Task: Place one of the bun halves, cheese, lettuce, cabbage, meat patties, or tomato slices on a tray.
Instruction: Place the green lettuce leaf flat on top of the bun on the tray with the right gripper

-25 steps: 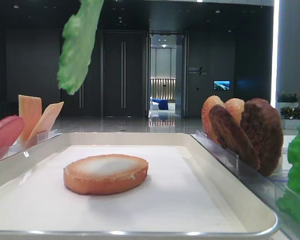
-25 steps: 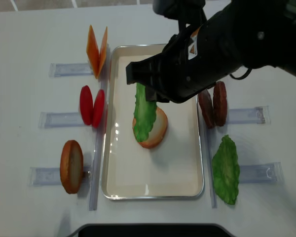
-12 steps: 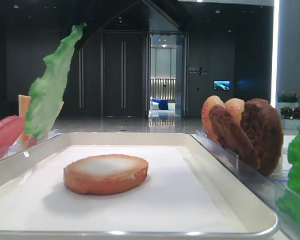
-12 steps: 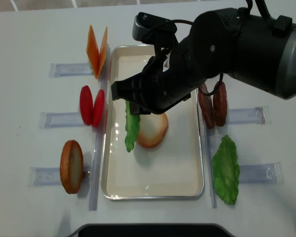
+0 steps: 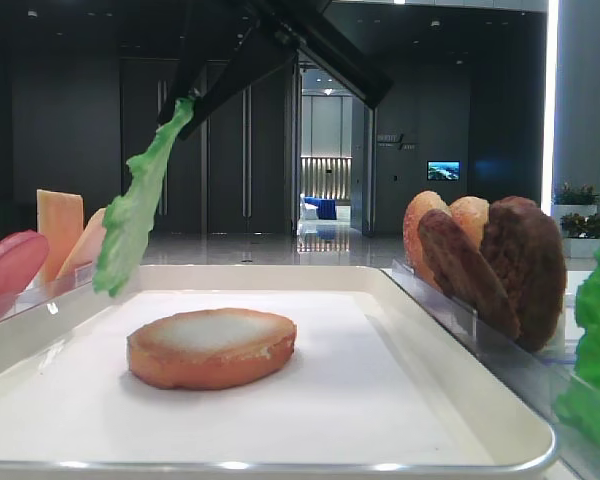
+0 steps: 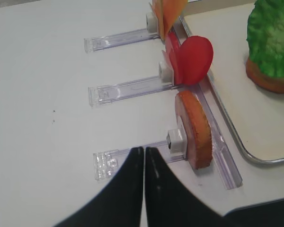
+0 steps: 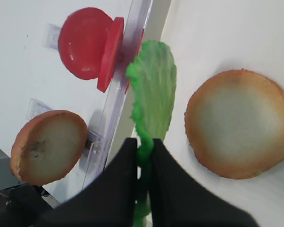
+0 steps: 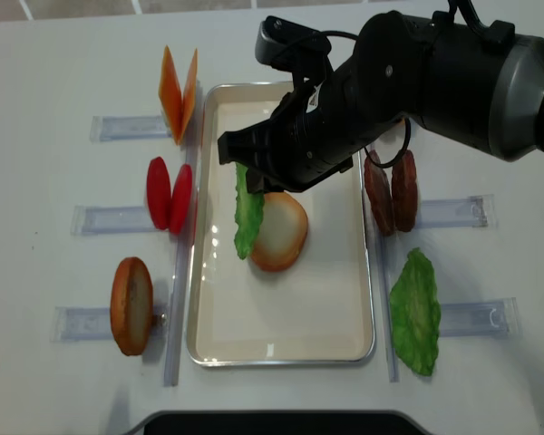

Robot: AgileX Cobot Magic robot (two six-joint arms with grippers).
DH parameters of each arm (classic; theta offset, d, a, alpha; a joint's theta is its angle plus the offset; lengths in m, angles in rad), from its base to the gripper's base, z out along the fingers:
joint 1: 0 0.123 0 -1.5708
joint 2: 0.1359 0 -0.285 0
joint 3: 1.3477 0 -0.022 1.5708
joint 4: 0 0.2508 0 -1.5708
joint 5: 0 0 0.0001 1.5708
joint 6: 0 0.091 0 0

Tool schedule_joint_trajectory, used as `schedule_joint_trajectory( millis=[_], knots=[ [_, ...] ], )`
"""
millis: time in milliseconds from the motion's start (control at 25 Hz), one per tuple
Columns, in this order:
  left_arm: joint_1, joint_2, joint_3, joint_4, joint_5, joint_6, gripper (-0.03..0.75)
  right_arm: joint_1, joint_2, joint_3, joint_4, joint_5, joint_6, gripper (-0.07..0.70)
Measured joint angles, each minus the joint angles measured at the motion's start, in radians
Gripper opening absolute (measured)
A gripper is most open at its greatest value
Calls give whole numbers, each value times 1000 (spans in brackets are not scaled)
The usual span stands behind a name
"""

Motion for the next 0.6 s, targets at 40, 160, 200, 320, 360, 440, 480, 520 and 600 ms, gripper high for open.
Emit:
schedule_joint_trajectory(
  millis=[40, 160, 200, 320, 360, 440, 480, 520, 600],
  knots=[
    [0, 0, 0, 0, 0, 0, -1, 0, 0, 0, 4, -2, -4, 36],
    [0, 0, 0, 0, 0, 0, -1, 0, 0, 0, 13, -6, -7, 36],
    [0, 0, 0, 0, 0, 0, -1, 0, 2, 0, 13, -9, -10, 36],
    [0, 0, 0, 0, 0, 0, -1, -2, 23, 0, 14, -14, -17, 36],
    [0, 0, 0, 0, 0, -1, -1, -3, 31, 0, 14, -13, -22, 36],
    [0, 0, 0, 0, 0, -1, -1, -7, 47, 0, 14, -13, -31, 36],
    [0, 0, 0, 0, 0, -1, -1, -9, 53, 0, 14, -12, -36, 36],
    [0, 0, 0, 0, 0, -1, -1, -12, 56, 0, 13, -10, -40, 36],
    [0, 0, 0, 0, 0, -1, -1, -14, 57, 0, 13, -9, -48, 36]
  ],
)
